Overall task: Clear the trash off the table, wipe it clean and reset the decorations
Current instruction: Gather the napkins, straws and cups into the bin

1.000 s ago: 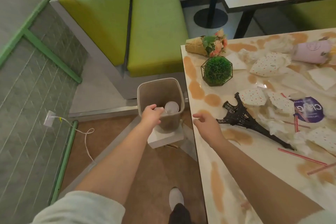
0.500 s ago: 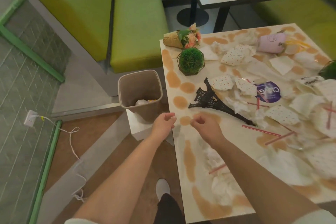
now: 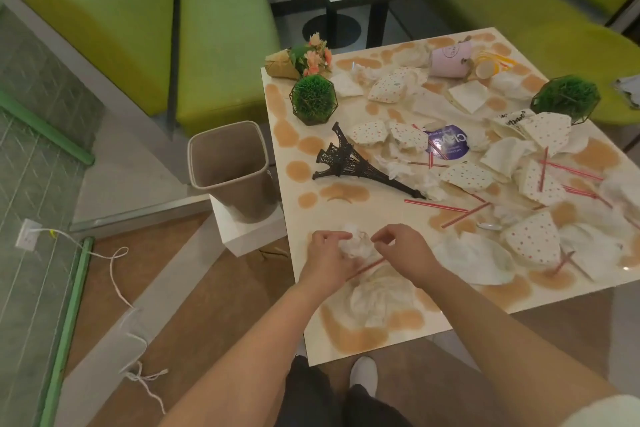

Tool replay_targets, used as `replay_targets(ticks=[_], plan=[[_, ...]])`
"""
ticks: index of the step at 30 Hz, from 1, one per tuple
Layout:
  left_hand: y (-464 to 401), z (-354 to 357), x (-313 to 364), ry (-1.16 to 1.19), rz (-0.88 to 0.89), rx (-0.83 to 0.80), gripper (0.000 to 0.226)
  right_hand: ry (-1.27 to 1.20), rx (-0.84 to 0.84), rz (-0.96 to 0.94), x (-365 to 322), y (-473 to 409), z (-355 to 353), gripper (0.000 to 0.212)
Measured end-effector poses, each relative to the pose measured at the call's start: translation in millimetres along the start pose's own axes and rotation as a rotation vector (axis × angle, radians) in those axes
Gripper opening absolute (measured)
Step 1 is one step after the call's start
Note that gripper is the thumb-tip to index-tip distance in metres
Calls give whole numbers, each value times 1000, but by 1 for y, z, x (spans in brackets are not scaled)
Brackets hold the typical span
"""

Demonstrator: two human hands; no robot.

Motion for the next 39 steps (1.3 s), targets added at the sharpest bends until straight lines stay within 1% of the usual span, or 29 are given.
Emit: replay_targets(ticks=[2,4,6,8,12,15,20,24,25,28,29,33,35,37,39], plan=[[4,7,7,-119,56,13,46,85,-13,-22,6,6,0,21],[5,10,10,-238,90,29,41,242,-35,-80,9,9,3,25],[4,11,6,-285,76,33,36,403,-63,-164,10,12,8,29],[2,12,1,-293,56,24,30,492,-88,-212,12,13,13,31],[1,10,1,-280,20,3,29,501,-78,-208,16,12,17,28],[-1,10,2,-208,5,-16,27,482,-51,-213,16,10,15,23],[-8,-6,2,39,-72,16,26,387,-26,-191,14,1,9,10],[-17,-31,-1,182,-100,83,24,262,58,-149,-1,-8,-6,6],[-19,-39,0,222,-109,102,26,219,82,-139,-6,-10,-8,5],[-23,-65,0,285,-135,184,43,62,123,-86,-22,-18,-8,4],[-24,-74,0,309,-132,215,44,4,127,-74,-28,-20,-5,5],[-30,-111,-8,390,-95,320,27,-182,105,-103,-63,-32,15,9],[-34,-132,-19,464,-107,355,18,-238,84,-117,-86,-40,30,11],[-35,-146,-26,519,-138,382,14,-271,70,-113,-99,-45,38,11],[-44,-171,-43,522,-167,439,14,-277,51,-95,-116,-59,55,11]])
Point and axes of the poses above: each hand's wrist, its own y-axis away from the middle knuckle, its own z-axis out of the palm, x = y × z, the point moved 8 cm from there along -y, towards the middle knuckle, and after that the axes turned 9 degrees about -y, right-handed, at the moved point
